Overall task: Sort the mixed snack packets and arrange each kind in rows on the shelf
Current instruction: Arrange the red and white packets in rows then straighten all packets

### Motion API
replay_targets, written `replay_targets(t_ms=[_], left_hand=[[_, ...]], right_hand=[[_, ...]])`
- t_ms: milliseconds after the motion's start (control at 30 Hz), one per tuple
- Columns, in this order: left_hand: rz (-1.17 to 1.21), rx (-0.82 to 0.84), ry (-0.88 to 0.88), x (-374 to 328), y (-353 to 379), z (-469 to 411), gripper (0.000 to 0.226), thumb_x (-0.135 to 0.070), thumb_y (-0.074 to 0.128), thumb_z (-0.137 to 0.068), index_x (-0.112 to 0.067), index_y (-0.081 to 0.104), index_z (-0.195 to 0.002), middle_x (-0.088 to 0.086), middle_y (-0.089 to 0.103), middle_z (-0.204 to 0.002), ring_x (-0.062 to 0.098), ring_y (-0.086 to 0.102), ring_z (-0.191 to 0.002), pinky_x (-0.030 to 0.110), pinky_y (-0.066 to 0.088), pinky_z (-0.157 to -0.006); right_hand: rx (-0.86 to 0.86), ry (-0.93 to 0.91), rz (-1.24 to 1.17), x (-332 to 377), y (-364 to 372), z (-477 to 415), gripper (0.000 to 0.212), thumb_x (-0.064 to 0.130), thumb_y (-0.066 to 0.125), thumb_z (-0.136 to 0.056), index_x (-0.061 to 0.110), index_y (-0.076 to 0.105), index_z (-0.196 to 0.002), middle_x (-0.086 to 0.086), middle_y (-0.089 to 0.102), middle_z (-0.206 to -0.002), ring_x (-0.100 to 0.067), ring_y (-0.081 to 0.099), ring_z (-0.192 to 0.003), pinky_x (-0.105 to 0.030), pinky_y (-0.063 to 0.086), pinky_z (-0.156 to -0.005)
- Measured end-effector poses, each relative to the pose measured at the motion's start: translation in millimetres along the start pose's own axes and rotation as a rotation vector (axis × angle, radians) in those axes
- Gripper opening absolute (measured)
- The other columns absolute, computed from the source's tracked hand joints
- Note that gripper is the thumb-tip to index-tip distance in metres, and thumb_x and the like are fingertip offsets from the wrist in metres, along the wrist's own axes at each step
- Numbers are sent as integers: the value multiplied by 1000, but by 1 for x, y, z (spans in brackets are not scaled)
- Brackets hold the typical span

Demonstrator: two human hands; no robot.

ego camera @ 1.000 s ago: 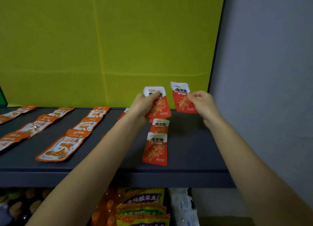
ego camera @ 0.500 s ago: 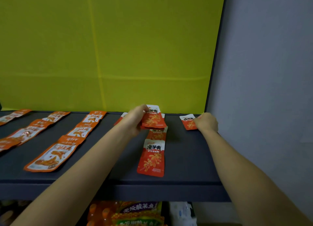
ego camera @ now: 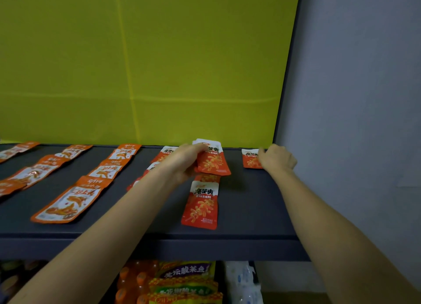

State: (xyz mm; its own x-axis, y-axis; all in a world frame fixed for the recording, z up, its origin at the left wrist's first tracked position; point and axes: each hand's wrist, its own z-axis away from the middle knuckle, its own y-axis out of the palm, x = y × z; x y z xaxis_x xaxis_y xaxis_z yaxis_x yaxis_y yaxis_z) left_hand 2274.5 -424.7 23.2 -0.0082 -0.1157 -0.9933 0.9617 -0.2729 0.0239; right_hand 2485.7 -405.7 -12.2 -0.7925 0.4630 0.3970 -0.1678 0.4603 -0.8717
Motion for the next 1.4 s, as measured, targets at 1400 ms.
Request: replay_targets(t_ms=[1400], left_hand=[[-327, 114, 158, 47, 62, 30, 31, -20, 65, -84, -4, 56, -110, 12, 68, -109, 22, 66, -96, 40, 53, -91]], right_hand=[[263, -182, -277, -43, -25, 36, 33, 42, 51, -91, 14, 66, -83, -4, 66, -74, -20, 58, -85, -28, 39, -67]])
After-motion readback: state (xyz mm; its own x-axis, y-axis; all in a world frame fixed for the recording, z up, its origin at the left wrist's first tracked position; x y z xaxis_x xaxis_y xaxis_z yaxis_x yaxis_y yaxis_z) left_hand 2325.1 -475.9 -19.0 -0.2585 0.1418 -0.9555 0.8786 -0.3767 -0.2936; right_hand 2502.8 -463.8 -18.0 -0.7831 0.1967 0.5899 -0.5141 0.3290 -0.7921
